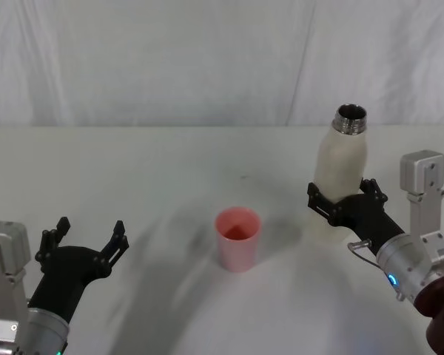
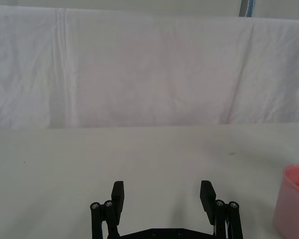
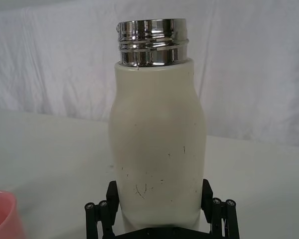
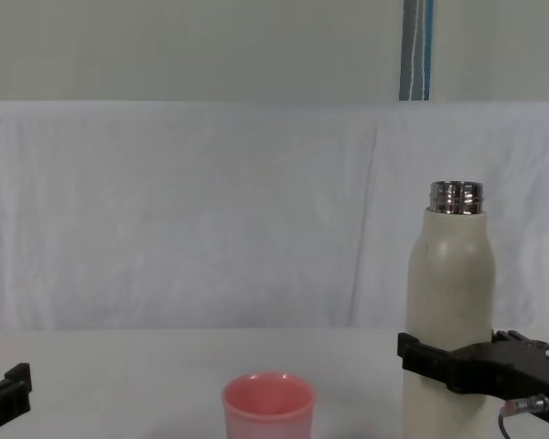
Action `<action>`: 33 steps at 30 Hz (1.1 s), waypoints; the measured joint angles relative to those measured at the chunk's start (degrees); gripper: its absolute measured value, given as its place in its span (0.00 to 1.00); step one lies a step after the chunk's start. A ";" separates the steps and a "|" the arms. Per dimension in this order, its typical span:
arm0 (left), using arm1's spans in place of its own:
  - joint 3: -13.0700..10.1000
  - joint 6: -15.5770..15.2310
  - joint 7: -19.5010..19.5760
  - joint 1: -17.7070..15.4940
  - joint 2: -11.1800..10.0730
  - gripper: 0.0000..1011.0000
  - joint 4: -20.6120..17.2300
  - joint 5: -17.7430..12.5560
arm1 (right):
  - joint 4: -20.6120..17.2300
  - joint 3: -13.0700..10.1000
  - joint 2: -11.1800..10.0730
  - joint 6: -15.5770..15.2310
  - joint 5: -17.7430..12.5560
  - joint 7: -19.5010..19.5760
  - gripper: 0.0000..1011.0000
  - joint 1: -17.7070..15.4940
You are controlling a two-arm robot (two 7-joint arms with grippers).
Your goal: Grasp the thermos with one hand and pour water into the cup lid.
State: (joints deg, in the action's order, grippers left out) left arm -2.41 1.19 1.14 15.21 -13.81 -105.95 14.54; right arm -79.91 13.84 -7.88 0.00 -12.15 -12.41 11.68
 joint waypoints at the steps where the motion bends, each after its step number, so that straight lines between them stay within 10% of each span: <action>1: 0.00 0.00 0.00 0.00 0.00 0.99 0.00 0.00 | 0.14 0.03 0.11 0.07 0.10 0.08 0.99 0.09; 33: 0.00 0.00 0.00 0.00 0.00 0.99 0.00 0.00 | 0.01 -0.02 0.02 -0.02 0.14 0.10 0.94 0.02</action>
State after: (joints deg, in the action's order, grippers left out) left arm -2.41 1.19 1.14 15.21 -13.81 -105.95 14.54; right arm -79.90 13.82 -7.86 -0.02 -12.01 -12.31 11.69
